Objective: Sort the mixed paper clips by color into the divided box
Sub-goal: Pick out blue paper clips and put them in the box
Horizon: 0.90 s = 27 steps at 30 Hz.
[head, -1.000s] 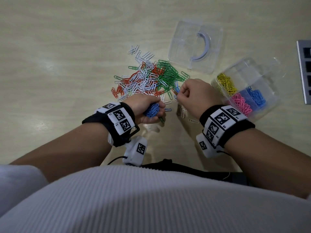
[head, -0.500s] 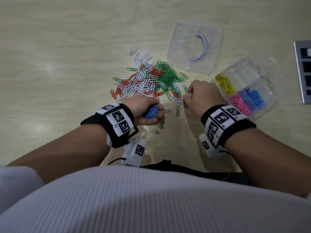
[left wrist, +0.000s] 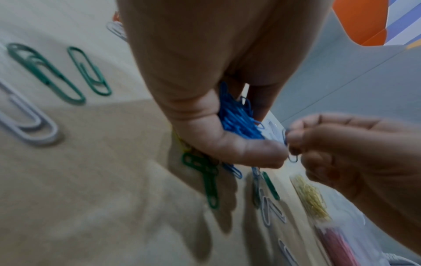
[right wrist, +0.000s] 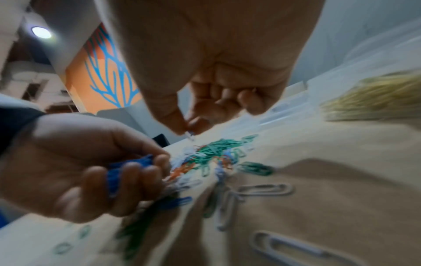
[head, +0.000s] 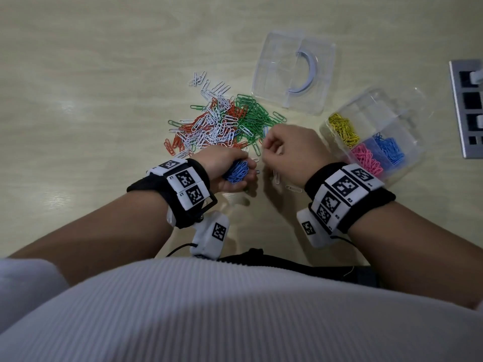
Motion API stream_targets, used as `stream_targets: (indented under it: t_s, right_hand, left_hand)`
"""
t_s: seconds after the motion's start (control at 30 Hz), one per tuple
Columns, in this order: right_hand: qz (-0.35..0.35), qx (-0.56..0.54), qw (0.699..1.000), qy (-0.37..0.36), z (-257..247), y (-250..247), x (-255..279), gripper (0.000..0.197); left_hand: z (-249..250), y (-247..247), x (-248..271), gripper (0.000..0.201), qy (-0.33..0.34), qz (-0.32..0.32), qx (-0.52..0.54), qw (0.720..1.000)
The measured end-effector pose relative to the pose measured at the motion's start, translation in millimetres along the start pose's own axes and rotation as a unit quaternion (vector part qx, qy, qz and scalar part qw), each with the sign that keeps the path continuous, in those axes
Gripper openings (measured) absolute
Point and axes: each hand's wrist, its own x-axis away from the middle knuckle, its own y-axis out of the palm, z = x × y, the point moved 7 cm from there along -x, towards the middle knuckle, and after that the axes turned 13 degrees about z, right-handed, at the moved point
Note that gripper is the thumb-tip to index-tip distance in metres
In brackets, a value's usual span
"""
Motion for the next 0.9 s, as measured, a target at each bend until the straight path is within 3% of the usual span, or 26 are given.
stream_targets:
  t_s: [0.1, 0.2, 0.27, 0.37, 0.43, 0.53, 0.6, 0.77, 0.9]
  right_hand:
    - [-0.076, -0.05, 0.995, -0.051, -25, 13, 11, 0.008]
    - [-0.01, -0.075, 0.997, -0.025, -16, 8, 2, 0.011]
    - [0.02, -0.006, 1.0, -0.013, -2, 4, -6, 0.02]
    - [-0.025, 0.159, 0.987, -0.013, 22, 7, -12, 0.034]
    - [-0.021, 0.196, 0.98, -0.003, 32, 3, -14, 0.032]
    - [0.0, 0.178, 0.984, 0.006, 31, 0, -14, 0.029]
    - [0.005, 0.146, 0.989, -0.025, 19, 4, -12, 0.028]
    - [-0.055, 0.177, 0.977, -0.102, -3, 25, -1, 0.031]
    - [0.001, 0.129, 0.991, -0.037, 6, 16, -10, 0.023]
  left_hand:
    - [3, 3, 1, 0.017, 0.001, 0.002, 0.025, 1.0]
    - [3, 6, 3, 0.021, -0.003, -0.03, 0.034, 0.999]
    - [2, 7, 4, 0.03, -0.005, -0.046, 0.027, 0.999]
    - [0, 4, 3, 0.033, -0.005, -0.039, 0.018, 0.999]
    - [0, 1, 3, 0.032, -0.004, -0.03, 0.011, 0.999]
    - [-1, -1, 3, 0.031, -0.002, -0.024, 0.005, 1.0]
    - [-1, -1, 3, 0.03, -0.003, -0.025, 0.001, 1.0]
    - [-1, -1, 4, 0.03, -0.006, -0.024, 0.0, 1.0]
    - [-2, -5, 4, 0.029, -0.005, -0.018, 0.001, 1.0]
